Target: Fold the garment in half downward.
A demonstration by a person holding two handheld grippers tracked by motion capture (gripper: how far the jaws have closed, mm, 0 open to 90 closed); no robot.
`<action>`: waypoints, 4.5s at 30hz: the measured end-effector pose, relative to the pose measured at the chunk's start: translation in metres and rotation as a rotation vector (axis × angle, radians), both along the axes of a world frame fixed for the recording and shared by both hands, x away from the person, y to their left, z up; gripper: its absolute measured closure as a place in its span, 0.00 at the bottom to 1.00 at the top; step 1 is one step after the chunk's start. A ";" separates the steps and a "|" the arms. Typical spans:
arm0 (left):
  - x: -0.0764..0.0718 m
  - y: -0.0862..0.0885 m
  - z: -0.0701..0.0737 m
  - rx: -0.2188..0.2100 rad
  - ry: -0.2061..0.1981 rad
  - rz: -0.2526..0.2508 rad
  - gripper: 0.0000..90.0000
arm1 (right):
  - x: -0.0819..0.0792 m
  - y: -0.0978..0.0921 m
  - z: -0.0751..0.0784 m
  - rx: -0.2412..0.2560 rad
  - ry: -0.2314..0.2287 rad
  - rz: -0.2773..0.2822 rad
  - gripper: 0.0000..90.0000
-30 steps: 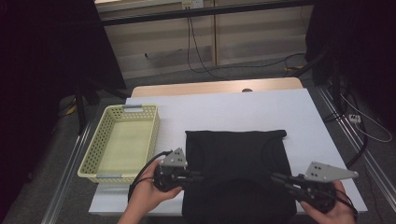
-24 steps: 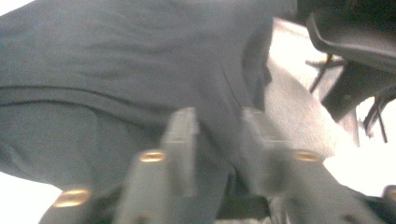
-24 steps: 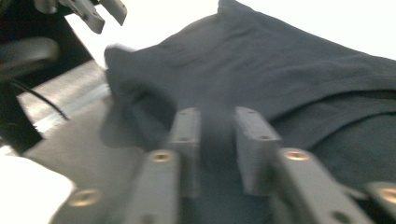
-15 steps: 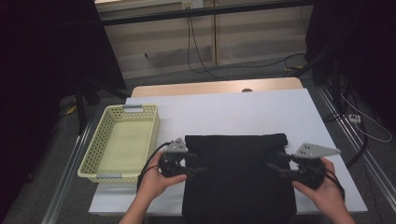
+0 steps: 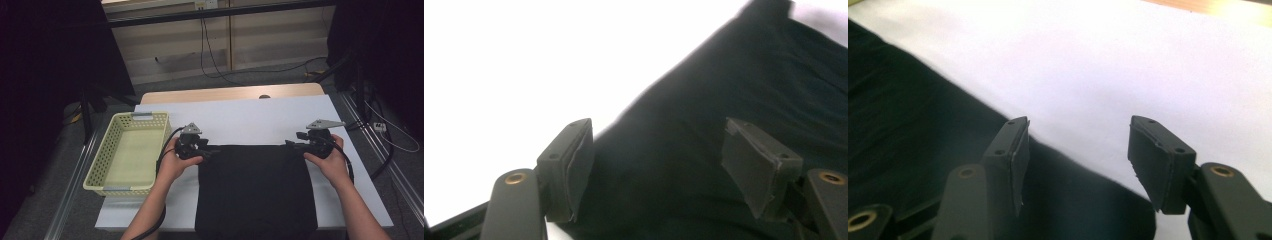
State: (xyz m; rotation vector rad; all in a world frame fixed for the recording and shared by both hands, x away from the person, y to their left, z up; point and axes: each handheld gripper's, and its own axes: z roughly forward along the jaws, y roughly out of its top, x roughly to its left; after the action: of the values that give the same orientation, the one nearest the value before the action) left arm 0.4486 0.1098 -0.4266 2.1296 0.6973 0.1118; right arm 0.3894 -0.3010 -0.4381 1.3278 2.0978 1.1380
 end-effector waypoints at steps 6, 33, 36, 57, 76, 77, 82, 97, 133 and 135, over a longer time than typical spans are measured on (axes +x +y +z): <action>0.019 0.000 -0.016 0.044 0.004 0.048 0.35 | 0.012 -0.010 -0.013 -0.005 0.036 -0.025 0.48; 0.004 0.007 -0.018 0.101 0.091 0.027 0.95 | -0.011 -0.013 -0.015 0.022 0.175 0.029 0.94; 0.004 0.011 -0.005 0.084 0.072 0.031 0.95 | -0.013 -0.018 -0.008 0.067 0.134 0.004 0.95; 0.016 0.021 0.050 0.035 -0.012 0.071 0.96 | -0.004 -0.023 0.040 0.091 -0.022 -0.045 0.96; 0.040 0.023 0.061 0.027 -0.041 0.100 0.96 | 0.016 -0.016 0.054 0.097 -0.069 -0.063 0.96; 0.043 0.023 0.061 0.034 -0.044 0.098 0.96 | 0.018 -0.016 0.054 0.097 -0.068 -0.063 0.96; 0.050 0.021 0.058 0.028 -0.035 0.100 0.96 | 0.024 -0.014 0.056 0.080 -0.066 -0.057 0.96; 0.048 0.020 0.062 0.034 -0.042 0.107 0.96 | 0.020 -0.014 0.054 0.090 -0.064 -0.053 0.96; 0.058 0.000 0.035 0.056 0.000 0.123 0.37 | 0.038 0.009 0.043 -0.046 -0.013 -0.063 0.42; 0.049 -0.001 0.030 0.052 0.005 0.112 0.36 | 0.022 0.012 0.039 -0.037 -0.013 -0.051 0.41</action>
State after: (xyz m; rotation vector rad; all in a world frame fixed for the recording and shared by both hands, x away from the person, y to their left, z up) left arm 0.4975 0.1089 -0.3969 2.1405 0.8250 0.1868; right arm 0.4117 -0.2894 -0.3995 1.3452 2.0543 1.0787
